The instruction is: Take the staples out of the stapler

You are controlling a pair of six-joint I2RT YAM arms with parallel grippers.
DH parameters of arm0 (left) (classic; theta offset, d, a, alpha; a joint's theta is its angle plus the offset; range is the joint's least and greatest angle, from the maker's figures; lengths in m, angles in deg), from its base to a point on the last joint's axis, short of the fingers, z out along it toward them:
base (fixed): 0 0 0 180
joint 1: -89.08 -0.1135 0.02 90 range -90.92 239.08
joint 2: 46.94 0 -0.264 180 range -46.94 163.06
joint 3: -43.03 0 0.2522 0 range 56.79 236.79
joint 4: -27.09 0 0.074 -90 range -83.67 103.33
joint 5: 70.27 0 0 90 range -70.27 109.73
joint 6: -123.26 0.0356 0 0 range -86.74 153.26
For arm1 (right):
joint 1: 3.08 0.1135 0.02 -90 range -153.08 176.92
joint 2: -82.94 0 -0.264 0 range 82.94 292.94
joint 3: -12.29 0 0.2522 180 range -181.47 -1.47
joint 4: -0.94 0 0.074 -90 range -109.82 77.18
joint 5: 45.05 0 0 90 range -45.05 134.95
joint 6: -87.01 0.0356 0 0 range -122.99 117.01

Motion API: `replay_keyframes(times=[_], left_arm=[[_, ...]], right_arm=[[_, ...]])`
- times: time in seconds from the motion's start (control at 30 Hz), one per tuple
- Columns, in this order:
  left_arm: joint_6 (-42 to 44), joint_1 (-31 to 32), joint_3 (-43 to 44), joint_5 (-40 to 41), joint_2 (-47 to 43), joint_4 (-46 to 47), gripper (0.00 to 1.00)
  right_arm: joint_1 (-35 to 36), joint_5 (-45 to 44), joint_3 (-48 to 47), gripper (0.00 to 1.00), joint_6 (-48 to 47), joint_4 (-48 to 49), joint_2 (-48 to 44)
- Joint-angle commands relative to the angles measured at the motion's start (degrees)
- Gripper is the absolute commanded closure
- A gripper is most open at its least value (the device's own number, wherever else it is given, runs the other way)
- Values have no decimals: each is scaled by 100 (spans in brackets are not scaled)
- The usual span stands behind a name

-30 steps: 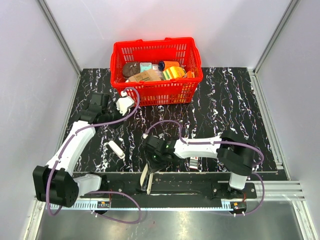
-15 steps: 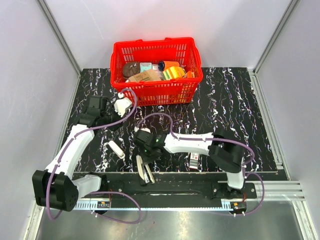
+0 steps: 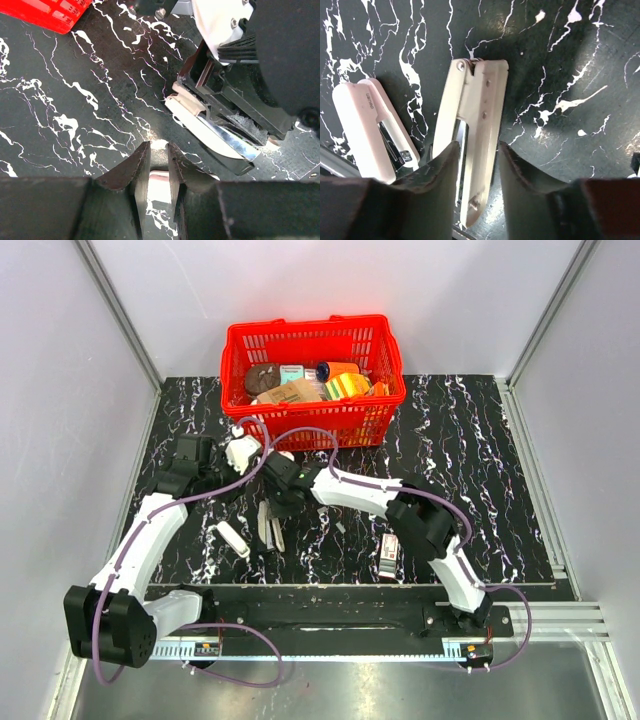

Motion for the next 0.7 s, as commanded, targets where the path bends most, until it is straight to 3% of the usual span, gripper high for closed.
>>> replay_keyframes(times=[0.0,0.07,0.1,0.33,0.5,0.67], left_arm=[[-116,-31,2,-194,-20,315,74],[-116,-31,-15,-212,-29,333,74],[-134,-31,-15,-221,-29,333,74],[-151,-31,2,-291,-81,333,73],[-125,-31,-7,-353,-125,350,73],[-151,-31,72,-440,-81,350,73]], right_arm=[[-130,-104,46,46,-51,36,-333],[-201,-209,432,27,-60,71,-719],[-236,-254,617,23,-68,80,-948],[-377,-1122,2523,20,413,-393,-3100],[-412,-1914,4017,1,1152,-1193,-4437],[-465,-1994,5064,1,1706,-1423,-5177]])
